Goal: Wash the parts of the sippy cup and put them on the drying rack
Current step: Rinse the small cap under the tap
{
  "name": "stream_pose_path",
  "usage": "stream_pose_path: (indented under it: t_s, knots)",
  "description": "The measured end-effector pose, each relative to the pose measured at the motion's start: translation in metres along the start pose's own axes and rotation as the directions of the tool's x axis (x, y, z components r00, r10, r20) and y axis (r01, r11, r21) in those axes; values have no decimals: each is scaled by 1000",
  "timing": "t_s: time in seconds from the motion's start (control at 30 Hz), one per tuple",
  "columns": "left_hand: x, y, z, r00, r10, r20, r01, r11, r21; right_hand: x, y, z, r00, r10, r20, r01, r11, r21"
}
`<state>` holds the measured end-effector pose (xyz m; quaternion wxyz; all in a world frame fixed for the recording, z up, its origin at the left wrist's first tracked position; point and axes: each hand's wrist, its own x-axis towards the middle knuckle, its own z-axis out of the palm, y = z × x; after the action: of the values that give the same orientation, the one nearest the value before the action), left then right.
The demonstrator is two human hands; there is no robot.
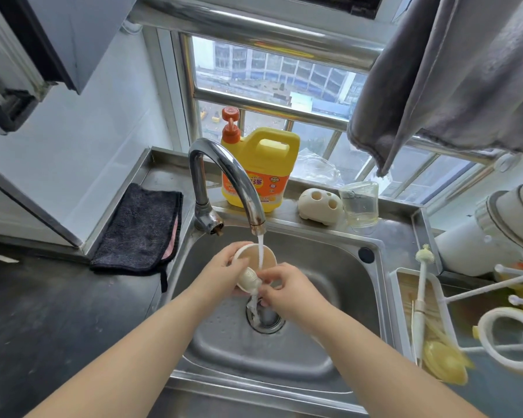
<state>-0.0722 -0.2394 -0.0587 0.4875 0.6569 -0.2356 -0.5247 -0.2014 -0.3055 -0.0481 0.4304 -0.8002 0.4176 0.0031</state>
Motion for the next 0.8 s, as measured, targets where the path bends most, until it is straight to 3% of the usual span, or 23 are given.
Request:
stream_pose_path:
  t_s: [0.23,0.27,0.33,0.37,0.43,0.53,0.7,0.8]
  knots:
    - [0,8,-7,997,-50,58,41,990,136,-6,-7,-19,986,-158,59,169,907,-386]
    - [-1,11,-9,995,-57,81,44,986,159,-8,-16,-23,987,-132,86,158,849,-504]
    - [-1,17,-11,991,-67,118,41,978,206,-12,-22,-28,951,-304,56,255,670,-697]
    - [0,21,-12,989,-68,132,36,973,230,-12,-23,-30,938,-344,51,271,630,-728]
    - [1,27,-13,986,-59,154,17,966,257,-11,-17,-23,944,-328,14,252,695,-674]
    - [-1,26,-14,989,-43,138,13,977,215,-14,-7,-17,994,-103,36,109,940,-324]
    - [-7,7,-5,970,-114,217,156,970,-185,-11,-8,-18,999,-29,33,34,989,-145]
    - [-6,2,-4,957,-70,280,150,950,-275,-10,-7,-19,999,-21,24,22,999,-46]
